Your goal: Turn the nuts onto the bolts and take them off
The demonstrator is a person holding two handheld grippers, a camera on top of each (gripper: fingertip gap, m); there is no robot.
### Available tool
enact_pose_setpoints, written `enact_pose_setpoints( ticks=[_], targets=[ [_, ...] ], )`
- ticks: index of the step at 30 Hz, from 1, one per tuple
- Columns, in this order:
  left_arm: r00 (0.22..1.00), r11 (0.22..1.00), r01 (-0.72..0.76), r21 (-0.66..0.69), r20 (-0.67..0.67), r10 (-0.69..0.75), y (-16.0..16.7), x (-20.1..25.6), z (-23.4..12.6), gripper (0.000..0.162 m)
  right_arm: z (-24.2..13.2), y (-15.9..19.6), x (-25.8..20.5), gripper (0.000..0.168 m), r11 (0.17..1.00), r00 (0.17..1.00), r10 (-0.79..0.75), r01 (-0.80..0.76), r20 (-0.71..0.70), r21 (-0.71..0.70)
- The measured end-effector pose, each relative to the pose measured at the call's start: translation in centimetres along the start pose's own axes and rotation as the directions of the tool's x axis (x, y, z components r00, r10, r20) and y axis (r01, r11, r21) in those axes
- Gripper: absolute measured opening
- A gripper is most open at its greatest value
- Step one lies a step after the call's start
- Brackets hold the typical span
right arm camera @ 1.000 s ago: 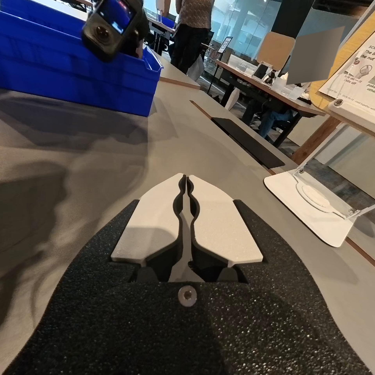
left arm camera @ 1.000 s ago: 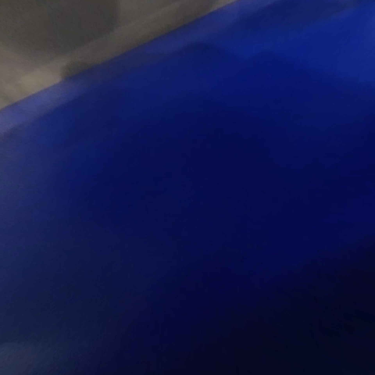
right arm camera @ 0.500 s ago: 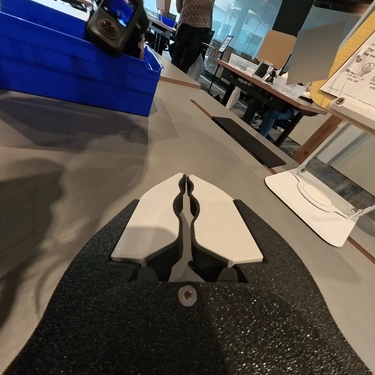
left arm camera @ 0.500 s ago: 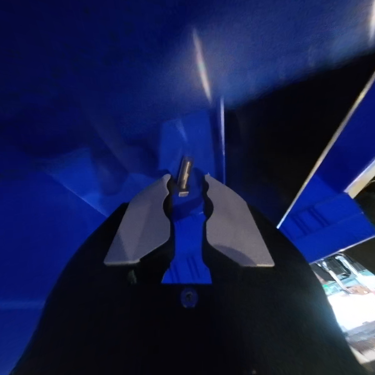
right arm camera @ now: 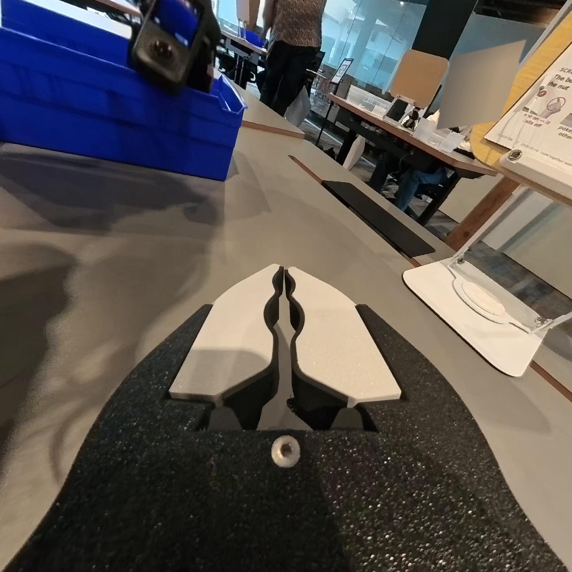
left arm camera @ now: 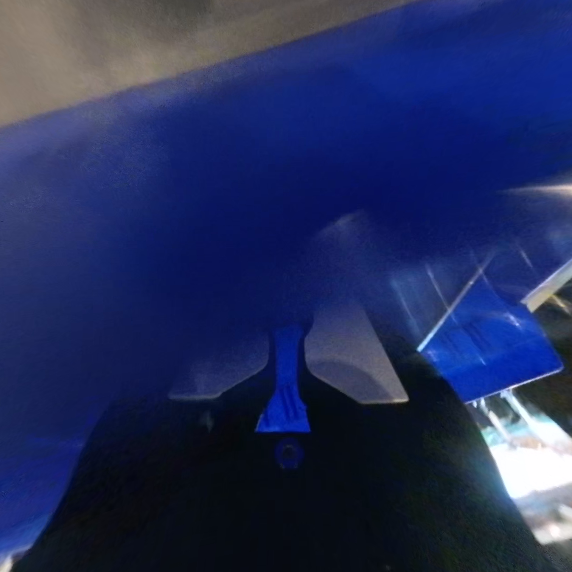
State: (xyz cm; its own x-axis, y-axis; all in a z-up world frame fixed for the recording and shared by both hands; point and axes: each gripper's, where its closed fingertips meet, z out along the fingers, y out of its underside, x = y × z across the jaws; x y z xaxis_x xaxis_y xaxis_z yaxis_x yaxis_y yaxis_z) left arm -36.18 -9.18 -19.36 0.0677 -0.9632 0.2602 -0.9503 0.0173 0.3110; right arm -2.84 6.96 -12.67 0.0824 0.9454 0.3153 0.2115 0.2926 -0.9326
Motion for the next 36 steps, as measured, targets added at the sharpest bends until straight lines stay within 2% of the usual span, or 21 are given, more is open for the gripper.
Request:
enact_pose_setpoints(
  ticks=[1, 5, 8, 11, 15, 20, 23, 26, 29, 33, 36],
  targets=[
    [0.999, 1.0, 0.03, 0.01, 0.015, -0.03, 0.2, -0.1, -0.5, 0.009, 0.0, 0.0, 0.0, 0.0, 1.0, 1.0, 0.003, -0.003, -0.001, 0.002],
    [0.981, 0.983, 0.166, 0.084, 0.091, -0.173, 0.8, 0.0, -3.5, 0.009, 0.0, -0.1, 0.1, 0.0, 1.0, 1.0, 0.003, -0.002, -0.008, 0.009],
    [0.931, 0.919, 0.293, 0.264, 0.141, -0.337, 0.4, 0.0, -6.6, 0.009, 0.1, -0.3, -0.1, 0.0, 1.0, 1.0, -0.018, 0.018, -0.005, 0.014],
    [0.838, 0.78, 0.374, 0.501, 0.178, -0.516, -0.4, -0.3, -10.3, 0.009, 0.2, -0.5, -0.7, 0.0, 0.999, 0.999, -0.044, 0.044, 0.018, 0.02],
    [0.694, 0.607, 0.319, 0.728, 0.257, -0.673, -3.2, -0.5, -16.1, 0.009, 0.4, -0.7, -1.6, 0.0, 0.997, 0.996, -0.072, 0.07, 0.053, 0.029],
    [0.502, 0.343, 0.122, 0.931, 0.24, -0.831, -11.2, -1.2, -24.2, 0.009, -0.1, -1.1, -1.3, 0.0, 0.995, 0.996, -0.09, 0.089, 0.024, 0.046],
    [0.41, 0.145, -0.006, 0.989, 0.135, -0.902, -16.5, -2.7, -27.0, 0.009, -0.7, -1.0, 0.0, 0.0, 0.998, 0.998, -0.049, 0.051, -0.026, 0.048],
    [0.359, -0.005, -0.058, 0.998, 0.016, -0.933, -20.8, -5.3, -26.8, 0.009, -1.5, -0.9, 1.7, 0.0, 0.997, 0.996, 0.03, -0.025, -0.08, 0.066],
    [0.379, -0.138, -0.008, 0.99, -0.124, -0.917, -24.3, -8.2, -25.0, 0.009, -2.2, -0.8, 3.3, 0.0, 0.994, 0.988, 0.078, -0.068, -0.137, 0.083],
    [0.4, -0.15, 0.06, 0.987, -0.161, -0.902, -26.8, -10.8, -22.7, 0.009, -2.4, -0.5, 4.0, 0.0, 0.987, 0.98, 0.143, -0.13, -0.139, 0.095],
    [0.466, -0.14, 0.06, 0.988, -0.152, -0.872, -28.2, -11.4, -22.0, 0.009, -2.3, -0.6, 3.8, 0.0, 0.987, 0.982, 0.139, -0.127, -0.127, 0.098]
  ],
)
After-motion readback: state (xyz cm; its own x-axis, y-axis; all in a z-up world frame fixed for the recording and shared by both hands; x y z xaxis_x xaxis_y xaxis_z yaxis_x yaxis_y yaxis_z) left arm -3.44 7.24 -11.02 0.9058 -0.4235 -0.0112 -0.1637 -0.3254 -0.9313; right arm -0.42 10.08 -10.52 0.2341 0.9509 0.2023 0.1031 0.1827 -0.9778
